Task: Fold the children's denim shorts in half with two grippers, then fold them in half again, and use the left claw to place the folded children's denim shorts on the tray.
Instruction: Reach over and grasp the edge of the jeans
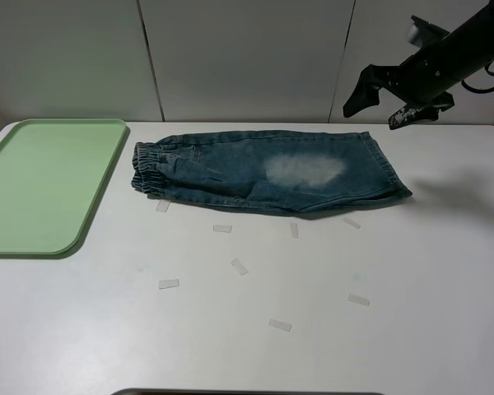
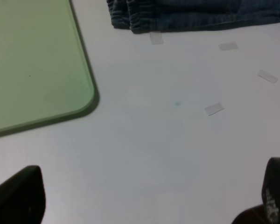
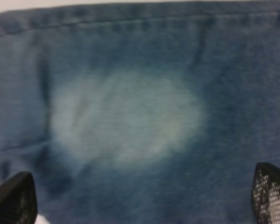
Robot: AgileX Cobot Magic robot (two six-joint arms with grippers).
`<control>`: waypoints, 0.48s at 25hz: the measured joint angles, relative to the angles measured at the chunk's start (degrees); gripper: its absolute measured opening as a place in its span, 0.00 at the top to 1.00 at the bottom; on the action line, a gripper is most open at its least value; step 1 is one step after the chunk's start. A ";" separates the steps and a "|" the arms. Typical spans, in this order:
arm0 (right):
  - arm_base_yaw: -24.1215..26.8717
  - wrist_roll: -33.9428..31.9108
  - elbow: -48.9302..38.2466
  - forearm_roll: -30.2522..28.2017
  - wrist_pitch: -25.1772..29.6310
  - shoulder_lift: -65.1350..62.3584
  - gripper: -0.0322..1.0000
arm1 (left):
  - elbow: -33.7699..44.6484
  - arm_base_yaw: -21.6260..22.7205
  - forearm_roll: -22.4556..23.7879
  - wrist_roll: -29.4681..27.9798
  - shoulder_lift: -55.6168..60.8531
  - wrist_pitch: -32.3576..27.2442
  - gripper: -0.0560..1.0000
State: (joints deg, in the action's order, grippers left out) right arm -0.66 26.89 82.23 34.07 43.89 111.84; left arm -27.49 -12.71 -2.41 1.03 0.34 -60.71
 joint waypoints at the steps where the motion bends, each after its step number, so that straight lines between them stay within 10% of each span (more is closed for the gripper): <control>1: 0.44 0.04 0.78 -0.41 0.12 1.47 0.30 | 0.00 0.00 0.00 0.00 0.00 0.00 0.08; 12: 2.54 -0.18 6.96 -10.34 -2.58 12.96 0.30 | 0.00 0.00 0.00 0.00 0.00 0.00 0.08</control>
State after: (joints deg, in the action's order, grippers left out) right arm 1.88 26.72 89.19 23.73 41.31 124.80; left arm -27.49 -12.71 -2.41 1.03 0.34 -60.71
